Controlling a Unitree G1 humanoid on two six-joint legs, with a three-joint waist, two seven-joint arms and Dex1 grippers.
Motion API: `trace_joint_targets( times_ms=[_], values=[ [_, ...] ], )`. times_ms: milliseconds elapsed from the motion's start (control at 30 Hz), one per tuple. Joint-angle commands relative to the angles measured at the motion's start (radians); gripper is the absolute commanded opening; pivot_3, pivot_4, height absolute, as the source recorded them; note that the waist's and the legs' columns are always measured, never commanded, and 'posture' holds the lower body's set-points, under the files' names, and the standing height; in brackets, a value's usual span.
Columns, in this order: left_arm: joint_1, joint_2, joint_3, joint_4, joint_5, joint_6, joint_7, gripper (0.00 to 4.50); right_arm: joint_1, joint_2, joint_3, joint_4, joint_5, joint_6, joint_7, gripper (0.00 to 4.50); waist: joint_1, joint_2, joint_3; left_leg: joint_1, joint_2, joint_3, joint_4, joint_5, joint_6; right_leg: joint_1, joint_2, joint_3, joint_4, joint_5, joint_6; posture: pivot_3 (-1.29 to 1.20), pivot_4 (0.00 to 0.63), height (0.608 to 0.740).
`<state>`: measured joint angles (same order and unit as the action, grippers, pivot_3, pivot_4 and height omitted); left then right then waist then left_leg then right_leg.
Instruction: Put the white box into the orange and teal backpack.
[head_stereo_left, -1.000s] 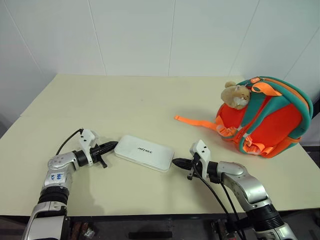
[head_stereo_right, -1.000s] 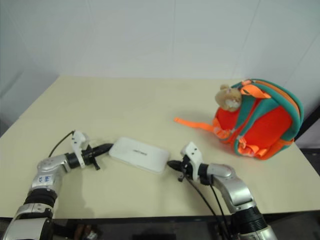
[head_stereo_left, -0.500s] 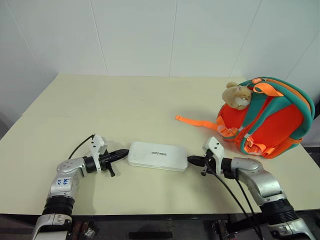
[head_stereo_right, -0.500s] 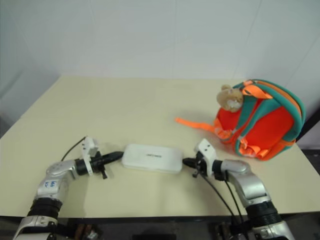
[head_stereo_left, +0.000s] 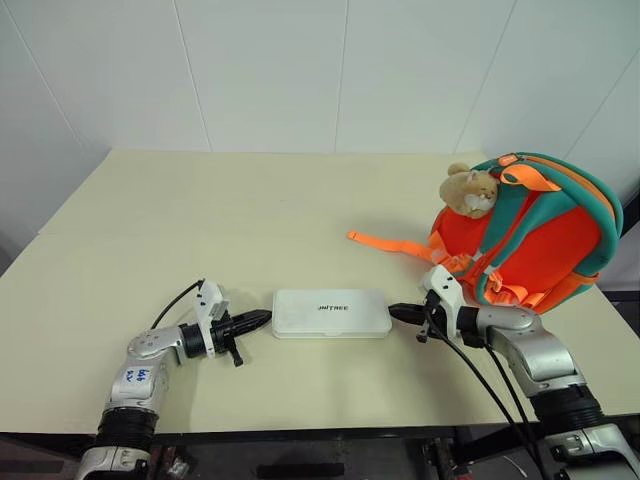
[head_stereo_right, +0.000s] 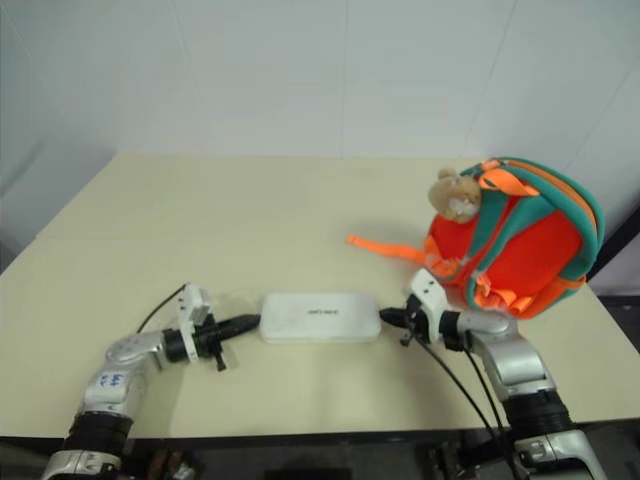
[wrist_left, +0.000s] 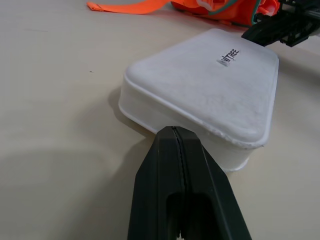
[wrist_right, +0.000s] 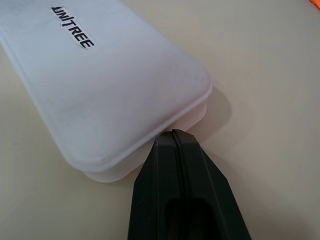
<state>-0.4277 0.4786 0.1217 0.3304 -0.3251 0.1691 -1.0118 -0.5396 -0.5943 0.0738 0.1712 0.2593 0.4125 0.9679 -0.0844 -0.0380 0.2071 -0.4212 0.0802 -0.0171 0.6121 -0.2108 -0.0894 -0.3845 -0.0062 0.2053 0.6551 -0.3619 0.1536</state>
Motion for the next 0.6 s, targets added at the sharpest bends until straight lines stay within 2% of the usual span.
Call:
trace_joint_targets(
  times_ms=[33, 167, 300, 467, 600],
  values=[
    [-0.009, 0.028, 0.031, 0.021, 0.024, -0.057, 0.054, 0.00, -0.002, -0.015, -0.015, -0.047, 0.026, 0.020, 0.028, 0.01, 0.000, 0.000, 0.000, 0.000, 0.000, 0.000, 0.000, 0.000, 0.000, 0.000, 0.000, 0.000, 0.000, 0.000, 0.000, 0.00, 0.150, 0.740],
    [0.001, 0.057, 0.050, 0.012, 0.015, -0.048, 0.077, 0.00, 0.025, -0.047, -0.034, -0.076, 0.030, 0.085, 0.025, 0.01, 0.001, 0.000, 0.000, 0.000, 0.000, 0.000, 0.000, 0.000, 0.000, 0.000, 0.000, 0.000, 0.000, 0.000, 0.000, 0.00, 0.150, 0.740],
    [0.038, 0.122, 0.086, -0.050, -0.043, 0.050, 0.051, 0.87, 0.029, -0.097, -0.078, -0.083, 0.036, 0.120, 0.014, 1.24, 0.000, 0.000, 0.000, 0.000, 0.000, 0.000, 0.000, 0.000, 0.000, 0.000, 0.000, 0.000, -0.001, 0.000, 0.000, 0.00, 0.150, 0.740],
    [0.044, 0.222, 0.117, -0.109, -0.171, 0.348, -0.009, 2.51, -0.045, -0.150, -0.120, -0.132, 0.112, 0.337, 0.016, 2.99, -0.003, 0.001, 0.000, 0.000, 0.000, 0.000, -0.001, 0.000, 0.000, 0.000, 0.000, 0.000, 0.000, 0.000, 0.000, 0.00, 0.150, 0.740],
    [-0.029, 0.284, 0.103, -0.091, -0.244, 0.565, -0.049, 3.83, -0.136, -0.151, -0.134, -0.113, 0.168, 0.497, -0.003, 4.42, -0.005, 0.001, 0.000, 0.000, 0.000, 0.000, -0.001, 0.000, 0.000, -0.001, 0.000, 0.000, 0.000, 0.000, 0.000, 0.00, 0.150, 0.740]
  ],
)
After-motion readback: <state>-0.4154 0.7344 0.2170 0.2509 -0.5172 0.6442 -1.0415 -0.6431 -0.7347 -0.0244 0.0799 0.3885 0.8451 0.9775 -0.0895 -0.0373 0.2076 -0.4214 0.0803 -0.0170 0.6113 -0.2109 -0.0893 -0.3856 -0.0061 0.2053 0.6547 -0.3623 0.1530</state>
